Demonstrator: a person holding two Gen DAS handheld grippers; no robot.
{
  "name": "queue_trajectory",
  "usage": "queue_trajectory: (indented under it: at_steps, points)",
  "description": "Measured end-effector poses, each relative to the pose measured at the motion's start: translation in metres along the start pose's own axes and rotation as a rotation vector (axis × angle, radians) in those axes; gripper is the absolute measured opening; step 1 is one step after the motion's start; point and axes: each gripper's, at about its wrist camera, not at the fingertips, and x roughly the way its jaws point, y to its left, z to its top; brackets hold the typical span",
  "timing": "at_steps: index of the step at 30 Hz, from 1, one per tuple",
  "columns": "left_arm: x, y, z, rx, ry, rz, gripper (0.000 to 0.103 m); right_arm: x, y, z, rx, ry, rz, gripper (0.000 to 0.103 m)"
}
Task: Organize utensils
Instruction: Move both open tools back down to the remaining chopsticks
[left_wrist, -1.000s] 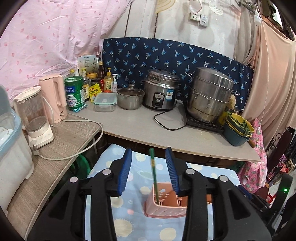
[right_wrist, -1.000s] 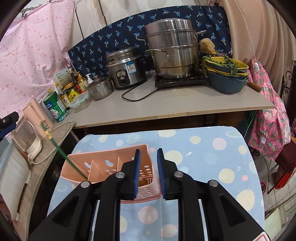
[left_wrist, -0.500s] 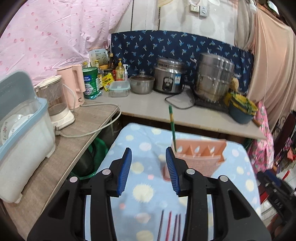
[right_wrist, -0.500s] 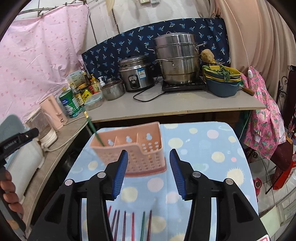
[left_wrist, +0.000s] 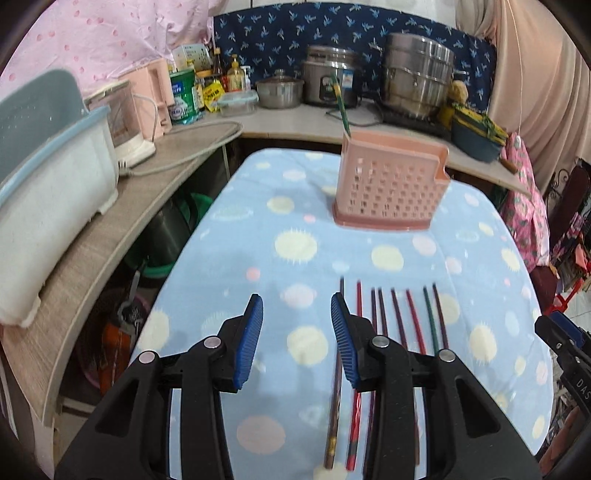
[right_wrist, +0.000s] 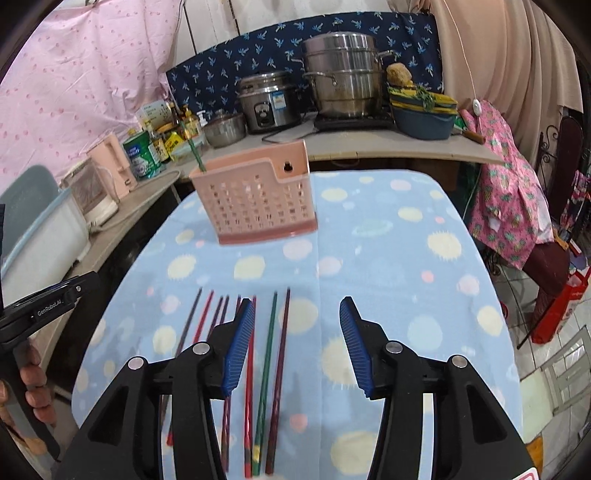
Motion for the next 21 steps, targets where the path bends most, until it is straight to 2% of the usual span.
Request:
queue_trajectory:
  at_steps: [11, 18, 21]
  points:
    - [0.01, 0.002, -0.076, 0.024, 0.112, -0.003, 0.037, 0.009, 0.004, -0.075, -0.018, 0.114, -0.004, 0.047]
    - [0.014, 0.006, -0.105, 0.027, 0.151, -0.003, 0.037, 0.019, 0.01, -0.105, -0.027, 0.156, 0.0, 0.047]
    - [0.015, 0.007, -0.113, 0.028, 0.164, -0.007, 0.037, 0.023, 0.012, -0.111, -0.031, 0.167, 0.001, 0.042]
